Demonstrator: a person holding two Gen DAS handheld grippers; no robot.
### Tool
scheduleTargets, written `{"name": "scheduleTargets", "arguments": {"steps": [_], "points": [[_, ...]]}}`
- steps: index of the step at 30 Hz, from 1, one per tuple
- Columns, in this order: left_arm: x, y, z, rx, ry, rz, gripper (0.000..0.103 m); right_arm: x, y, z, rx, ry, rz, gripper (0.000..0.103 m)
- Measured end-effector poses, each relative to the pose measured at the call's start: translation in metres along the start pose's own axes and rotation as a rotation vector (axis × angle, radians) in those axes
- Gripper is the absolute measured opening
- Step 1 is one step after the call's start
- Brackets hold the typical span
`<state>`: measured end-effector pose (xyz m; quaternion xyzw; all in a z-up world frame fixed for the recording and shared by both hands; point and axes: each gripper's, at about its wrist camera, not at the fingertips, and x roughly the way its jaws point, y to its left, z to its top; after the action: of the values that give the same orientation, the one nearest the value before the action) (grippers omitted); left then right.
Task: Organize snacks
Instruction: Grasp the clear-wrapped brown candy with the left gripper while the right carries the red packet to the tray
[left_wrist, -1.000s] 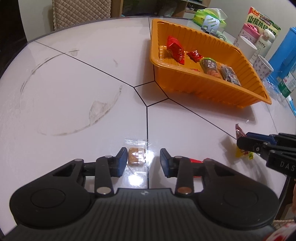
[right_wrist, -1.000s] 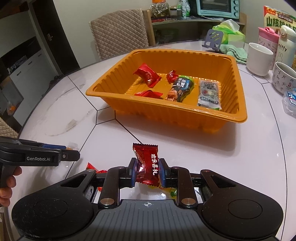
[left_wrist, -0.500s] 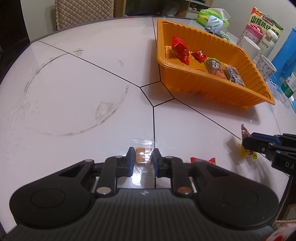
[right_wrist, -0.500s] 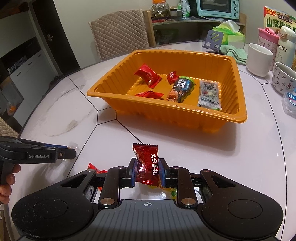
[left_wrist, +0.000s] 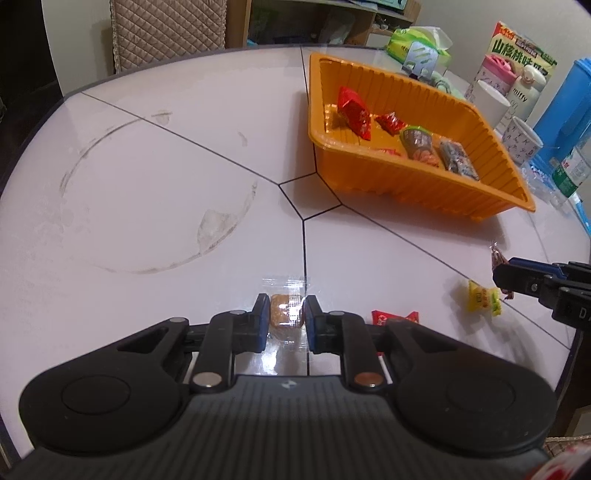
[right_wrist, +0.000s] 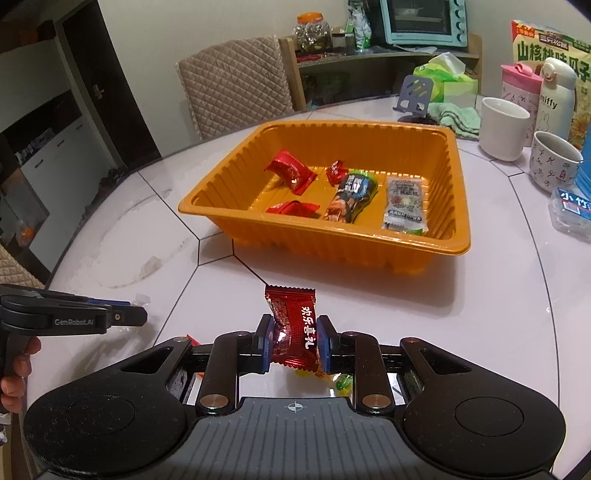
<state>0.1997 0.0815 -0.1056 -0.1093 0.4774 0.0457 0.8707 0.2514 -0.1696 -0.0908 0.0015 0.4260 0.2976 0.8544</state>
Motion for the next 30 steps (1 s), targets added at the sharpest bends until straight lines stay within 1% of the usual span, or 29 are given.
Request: {"name": "scheduleTargets", "arguments": {"steps": [7, 12, 16, 23, 25, 30], "points": [[-0.026, -0.004, 0.008, 0.016, -0.049, -0.028, 0.018, -0.016, -0.004, 0.004, 0.024, -0.029, 0.005, 0.025], [-0.041, -0.007, 0.028, 0.032, -0.101, -0.056, 0.018, -0.025, -0.011, 0.013, 0.031, -0.057, -0.003, 0.025], [-0.047, -0.012, 0.049, 0.061, -0.140, -0.065, 0.018, -0.031, -0.020, 0.027, 0.045, -0.089, -0.012, 0.025], [-0.043, -0.026, 0.093, 0.098, -0.199, -0.101, 0.018, -0.036, -0.041, 0.060, 0.090, -0.147, -0.019, 0.025], [-0.038, -0.032, 0.107, 0.111, -0.203, -0.110, 0.018, -0.035, -0.045, 0.069, 0.103, -0.160, -0.018, 0.025], [-0.020, -0.047, 0.128, 0.149, -0.198, -0.115, 0.018, -0.029, -0.054, 0.091, 0.132, -0.182, -0.017, 0.025]]}}
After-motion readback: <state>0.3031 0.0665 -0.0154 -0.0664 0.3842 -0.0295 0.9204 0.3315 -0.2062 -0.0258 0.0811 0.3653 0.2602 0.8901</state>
